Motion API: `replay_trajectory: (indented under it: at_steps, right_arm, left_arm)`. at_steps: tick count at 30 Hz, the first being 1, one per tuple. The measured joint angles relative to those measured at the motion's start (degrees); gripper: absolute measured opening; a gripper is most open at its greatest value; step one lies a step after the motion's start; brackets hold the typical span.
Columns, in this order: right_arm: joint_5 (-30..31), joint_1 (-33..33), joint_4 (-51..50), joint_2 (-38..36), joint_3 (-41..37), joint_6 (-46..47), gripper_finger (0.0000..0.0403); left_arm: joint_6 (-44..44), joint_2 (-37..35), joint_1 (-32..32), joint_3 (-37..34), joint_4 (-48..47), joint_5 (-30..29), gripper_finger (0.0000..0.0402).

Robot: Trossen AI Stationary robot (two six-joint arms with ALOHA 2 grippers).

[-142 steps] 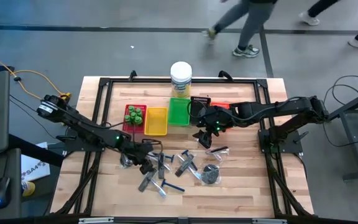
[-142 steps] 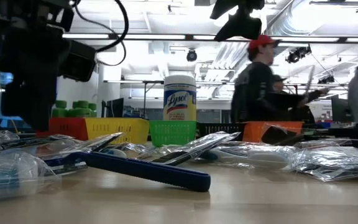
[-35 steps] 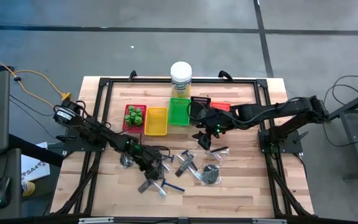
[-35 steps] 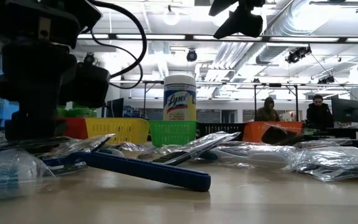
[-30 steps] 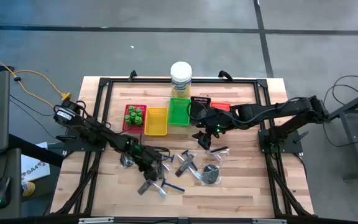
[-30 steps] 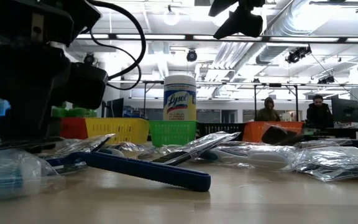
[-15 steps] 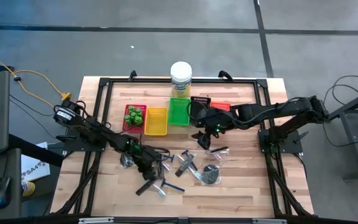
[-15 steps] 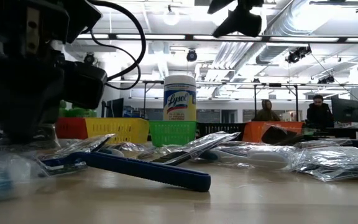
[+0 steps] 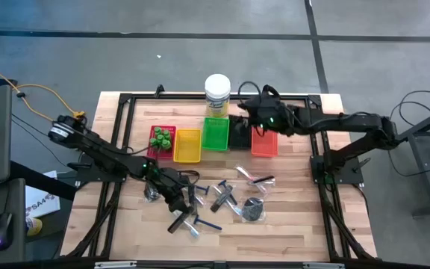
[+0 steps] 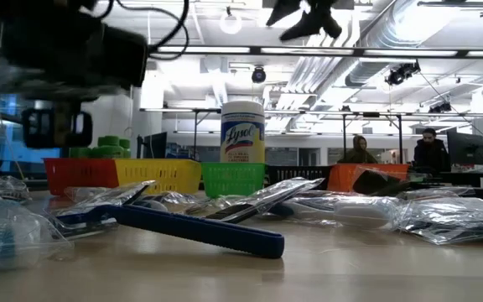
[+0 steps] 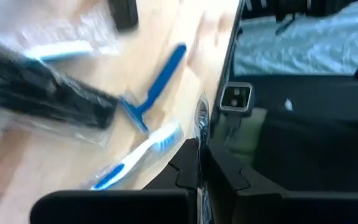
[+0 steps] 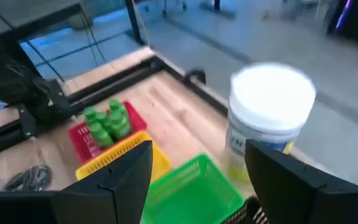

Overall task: Pick & Place Travel size toiletries
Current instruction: Put the black hair comb into the yellow bin

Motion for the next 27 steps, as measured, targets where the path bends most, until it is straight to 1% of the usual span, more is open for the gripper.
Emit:
replay_trajectory:
  at_steps: [3, 6, 9, 11, 14, 18, 20, 21, 23, 27]
  right_arm:
    - [-8.42, -3.45, -1.92, 0.77, -0.23, 5.45, 0.0244]
    - [-14.31, -3.96, -1.97, -0.19, -0.15, 8.78, 0.0244]
    - [-15.59, -3.00, -3.34, -2.29, -0.14, 8.95, 0.0244]
    - [-15.44, -2.05, -4.30, -3.88, -0.07, 8.41, 0.0244]
    - [-15.49, -0.90, -4.65, -6.07, -0.11, 7.75, 0.0244]
    - [-15.14, 0.06, -4.65, -8.27, -0.04, 7.56, 0.0244]
    - [-15.02, 0.50, -4.72, -8.65, -0.04, 7.22, 0.0244]
    - [-14.85, 0.56, -4.66, -8.72, -0.04, 6.77, 0.0244]
    - [-14.74, 0.56, -4.70, -8.72, -0.04, 6.19, 0.0244]
    - [-14.31, 0.59, -4.71, -8.65, -0.07, 5.52, 0.0244]
  left_arm:
    - [0.48, -3.82, 0.02, -0.04, -0.49, -3.45, 0.0006]
    - [1.10, -8.66, 0.02, -0.05, -3.64, -8.42, 0.0006]
    - [2.51, -13.93, 0.02, -0.03, -7.88, -15.75, 0.0005]
    - [3.51, -17.36, 0.02, -0.03, -10.26, -22.14, 0.0005]
    - [5.32, -22.37, 0.03, -0.05, -15.96, -33.94, 0.0005]
    - [5.56, -27.11, 0.04, -0.03, -20.61, -49.33, 0.0005]
    - [6.00, -28.38, 0.59, -0.01, -21.77, -55.37, 0.0005]
    - [6.39, -28.76, 1.40, -0.02, -22.45, -56.94, 0.0005]
    - [7.37, -28.82, 4.20, -0.01, -22.03, -57.26, 0.0005]
    - [8.94, -27.82, 11.90, -0.01, -22.18, -52.77, 0.0005]
